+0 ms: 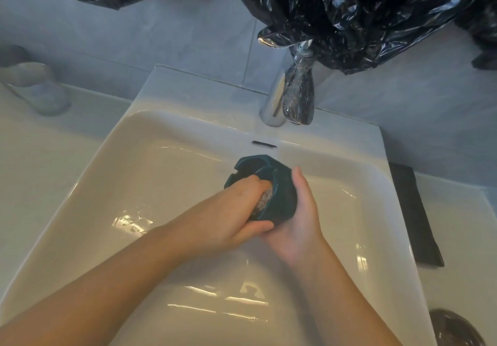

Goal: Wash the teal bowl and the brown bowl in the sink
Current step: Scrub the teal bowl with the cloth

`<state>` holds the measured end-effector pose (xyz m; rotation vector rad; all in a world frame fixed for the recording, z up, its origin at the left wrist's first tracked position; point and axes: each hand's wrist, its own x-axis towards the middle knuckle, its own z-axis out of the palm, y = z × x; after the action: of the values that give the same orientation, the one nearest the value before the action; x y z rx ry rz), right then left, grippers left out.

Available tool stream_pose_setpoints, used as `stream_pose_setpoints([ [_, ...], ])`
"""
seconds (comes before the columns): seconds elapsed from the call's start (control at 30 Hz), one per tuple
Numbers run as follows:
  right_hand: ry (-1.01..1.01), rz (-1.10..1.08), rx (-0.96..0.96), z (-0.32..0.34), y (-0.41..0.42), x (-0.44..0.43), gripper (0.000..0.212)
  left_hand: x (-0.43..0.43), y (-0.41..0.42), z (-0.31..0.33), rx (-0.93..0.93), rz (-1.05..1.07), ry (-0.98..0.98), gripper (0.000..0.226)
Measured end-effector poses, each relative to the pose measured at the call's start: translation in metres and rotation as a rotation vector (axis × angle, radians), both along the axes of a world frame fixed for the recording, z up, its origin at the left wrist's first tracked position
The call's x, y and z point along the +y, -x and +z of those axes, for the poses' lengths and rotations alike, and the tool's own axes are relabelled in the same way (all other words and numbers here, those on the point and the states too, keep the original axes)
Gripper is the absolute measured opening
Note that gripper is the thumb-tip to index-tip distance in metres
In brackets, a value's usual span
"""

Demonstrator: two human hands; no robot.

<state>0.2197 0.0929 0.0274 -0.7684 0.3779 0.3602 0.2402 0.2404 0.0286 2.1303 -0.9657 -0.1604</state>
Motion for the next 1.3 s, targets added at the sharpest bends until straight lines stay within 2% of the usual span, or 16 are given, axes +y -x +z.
stream_pose_setpoints([
  [0.1,0.173,-0.099,-0.053,-0.005,0.003,0.008,0.052,-0.007,0.008,0.000,0.227,0.071,0.130,0.041],
  [0.17,0.260,-0.152,-0.114,-0.009,0.003,0.012,0.058,-0.011,0.010,0.000,0.346,0.098,0.252,0.041],
  [0.27,0.151,-0.120,-0.113,-0.006,0.001,0.006,0.047,-0.007,0.004,0.000,0.235,0.078,0.197,0.040],
  [0.37,0.015,-0.052,-0.005,-0.002,-0.002,-0.004,0.060,-0.001,0.003,0.000,0.036,-0.011,0.012,0.037],
  [0.43,0.032,-0.081,-0.020,0.000,0.000,-0.004,0.049,-0.003,0.008,0.000,0.067,-0.009,0.055,0.037],
  [0.5,0.111,-0.132,-0.107,-0.001,0.004,0.000,0.042,-0.011,0.015,0.001,0.205,0.022,0.192,0.039],
  [0.6,0.163,-0.189,-0.240,-0.004,0.007,0.003,0.052,-0.017,0.015,0.002,0.297,0.050,0.270,0.044],
  [0.67,0.154,-0.161,-0.200,-0.004,0.006,-0.001,0.050,-0.013,0.009,0.002,0.205,0.035,0.200,0.039],
  [0.77,0.028,-0.023,-0.027,-0.002,0.002,-0.008,0.054,-0.005,0.003,-0.002,-0.036,-0.011,0.038,0.037],
  [0.83,0.055,0.009,-0.009,-0.002,0.000,-0.005,0.050,-0.006,0.005,-0.005,0.022,0.021,0.051,0.036],
  [0.9,0.192,-0.066,-0.082,-0.007,0.000,0.000,0.038,-0.013,0.010,-0.003,0.249,0.082,0.173,0.040],
  [0.97,0.291,-0.153,-0.201,-0.012,0.001,0.003,0.046,-0.021,0.014,0.000,0.408,0.103,0.292,0.044],
  [1.03,0.236,-0.176,-0.215,-0.011,0.002,0.003,0.053,-0.022,0.014,0.002,0.374,0.104,0.299,0.041],
  [1.17,0.012,0.004,-0.026,-0.005,-0.002,-0.008,0.055,-0.012,0.006,0.002,0.059,0.043,0.101,0.034],
  [1.23,0.039,0.009,-0.041,-0.003,-0.001,-0.007,0.048,-0.011,0.008,0.003,0.057,0.034,0.090,0.033],
  [1.3,0.128,-0.072,-0.132,-0.005,0.001,-0.001,0.050,-0.016,0.013,0.006,0.195,0.079,0.186,0.035],
])
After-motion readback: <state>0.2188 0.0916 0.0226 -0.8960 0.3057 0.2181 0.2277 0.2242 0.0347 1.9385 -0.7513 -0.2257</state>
